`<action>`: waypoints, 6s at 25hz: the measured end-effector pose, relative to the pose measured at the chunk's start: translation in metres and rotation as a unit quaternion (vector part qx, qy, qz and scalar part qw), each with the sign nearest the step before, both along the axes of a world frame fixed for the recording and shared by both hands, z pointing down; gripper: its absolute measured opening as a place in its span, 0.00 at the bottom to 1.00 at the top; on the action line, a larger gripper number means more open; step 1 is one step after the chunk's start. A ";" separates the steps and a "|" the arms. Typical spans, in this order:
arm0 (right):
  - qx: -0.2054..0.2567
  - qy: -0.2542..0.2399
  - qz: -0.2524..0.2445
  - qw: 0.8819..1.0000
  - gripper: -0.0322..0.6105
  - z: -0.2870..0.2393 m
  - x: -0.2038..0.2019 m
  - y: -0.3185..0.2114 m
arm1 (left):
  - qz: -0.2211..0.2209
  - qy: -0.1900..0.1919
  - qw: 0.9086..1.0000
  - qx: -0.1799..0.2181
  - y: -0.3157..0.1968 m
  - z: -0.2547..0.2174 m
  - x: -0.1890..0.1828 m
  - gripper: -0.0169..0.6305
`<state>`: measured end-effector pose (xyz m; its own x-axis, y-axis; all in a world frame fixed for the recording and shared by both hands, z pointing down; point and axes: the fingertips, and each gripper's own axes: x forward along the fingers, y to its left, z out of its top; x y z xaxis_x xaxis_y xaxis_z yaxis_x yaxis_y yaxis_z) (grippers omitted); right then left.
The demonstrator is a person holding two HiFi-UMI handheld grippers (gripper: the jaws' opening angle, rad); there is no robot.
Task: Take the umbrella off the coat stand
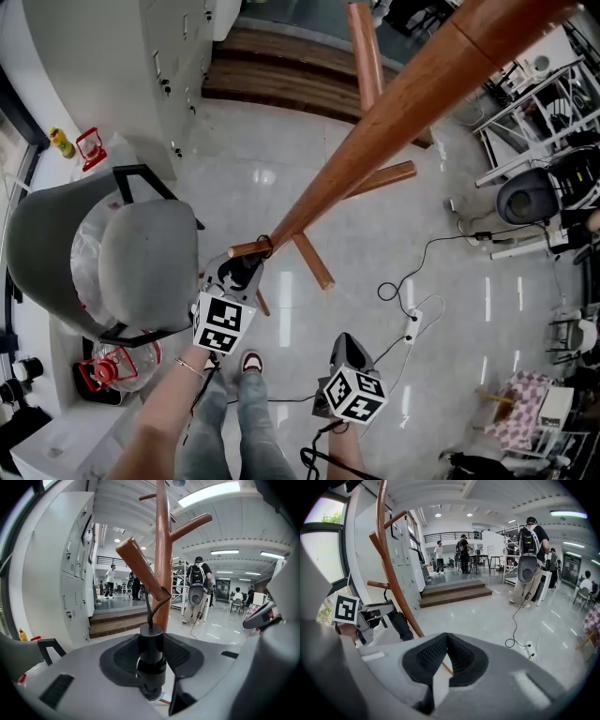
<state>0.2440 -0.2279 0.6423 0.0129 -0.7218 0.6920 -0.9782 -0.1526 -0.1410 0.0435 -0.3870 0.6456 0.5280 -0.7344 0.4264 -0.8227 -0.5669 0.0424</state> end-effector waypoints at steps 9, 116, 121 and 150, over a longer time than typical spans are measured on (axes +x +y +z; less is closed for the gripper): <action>0.007 0.000 -0.012 1.000 0.06 -0.012 -0.009 -0.009 | -0.007 -0.002 1.000 0.005 0.004 -0.012 -0.010 0.24; 0.177 0.076 0.178 0.965 0.06 -0.223 0.162 0.103 | 0.215 0.056 0.975 0.027 0.153 -0.271 0.190 0.24; 0.177 0.076 0.195 0.962 0.06 -0.223 0.169 0.115 | 0.217 0.049 0.975 0.023 0.154 -0.268 0.202 0.24; 0.177 0.093 0.204 0.958 0.06 -0.231 0.168 0.125 | 0.223 0.055 0.973 0.017 0.151 -0.266 0.207 0.24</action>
